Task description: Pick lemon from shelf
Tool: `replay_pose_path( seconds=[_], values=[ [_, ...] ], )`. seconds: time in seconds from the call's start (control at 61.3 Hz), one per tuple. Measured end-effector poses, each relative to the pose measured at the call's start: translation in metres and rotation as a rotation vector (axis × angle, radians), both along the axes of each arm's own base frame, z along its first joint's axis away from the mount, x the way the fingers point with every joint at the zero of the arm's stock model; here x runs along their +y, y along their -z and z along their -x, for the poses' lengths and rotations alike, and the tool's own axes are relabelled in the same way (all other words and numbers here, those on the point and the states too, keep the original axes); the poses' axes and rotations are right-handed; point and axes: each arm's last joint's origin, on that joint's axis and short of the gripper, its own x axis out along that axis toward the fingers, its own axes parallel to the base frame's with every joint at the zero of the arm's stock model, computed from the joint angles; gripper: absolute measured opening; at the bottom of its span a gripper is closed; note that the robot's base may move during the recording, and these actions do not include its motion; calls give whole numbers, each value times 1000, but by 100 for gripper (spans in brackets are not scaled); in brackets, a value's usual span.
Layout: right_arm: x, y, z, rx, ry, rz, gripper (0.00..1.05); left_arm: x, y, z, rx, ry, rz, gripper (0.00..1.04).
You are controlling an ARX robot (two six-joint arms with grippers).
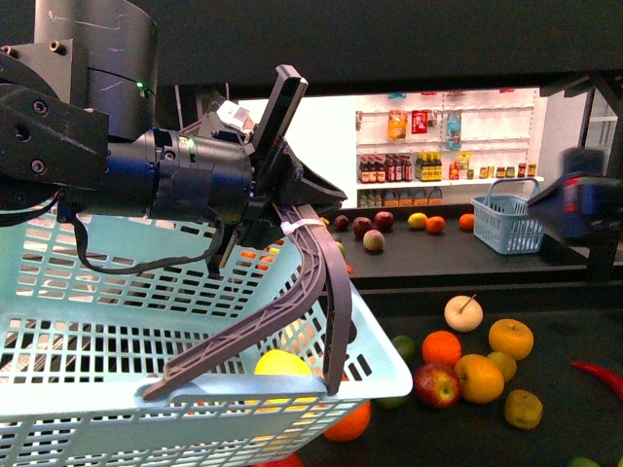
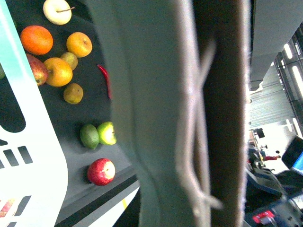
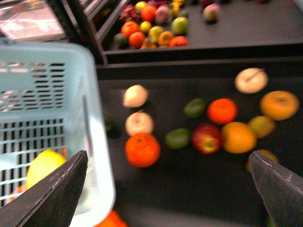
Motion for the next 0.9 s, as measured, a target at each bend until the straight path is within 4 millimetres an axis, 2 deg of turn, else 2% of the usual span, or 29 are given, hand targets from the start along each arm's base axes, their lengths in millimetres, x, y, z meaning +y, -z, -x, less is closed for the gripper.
replay_pose_path(
  seconds=[0.114,0.179,0.261,0.31,0.343,0.391,0.457,0.522,0.604,0.652,0.897],
  values=[
    [-13,-7,47,-38,33,48,102,-1,0,0,0,2,0,7],
    [-19,-8,89,-65,54,56,101,-1,0,0,0,2,0,7],
    [-16,6,140,-96,105,59,83,-1,0,0,-2,-1,-2,7],
    [-12,16,155,-86,110,60,76,-1,0,0,-1,-1,-1,7],
    [-5,28,173,-75,135,67,68,-1,0,0,-1,0,-1,7],
    [2,38,190,-117,103,67,57,-1,0,0,-1,-1,-1,7],
    [4,45,198,-172,101,64,44,-1,0,0,-2,-3,-2,7],
    [4,55,198,-161,102,64,30,-1,0,0,-2,-1,-2,7],
    [4,61,197,-155,100,63,18,-1,0,0,1,0,0,7],
    [4,65,198,-159,100,64,5,-1,0,0,0,-1,-1,7],
    [4,74,198,-162,100,63,7,-1,0,0,-1,-1,-1,7]
  ],
)
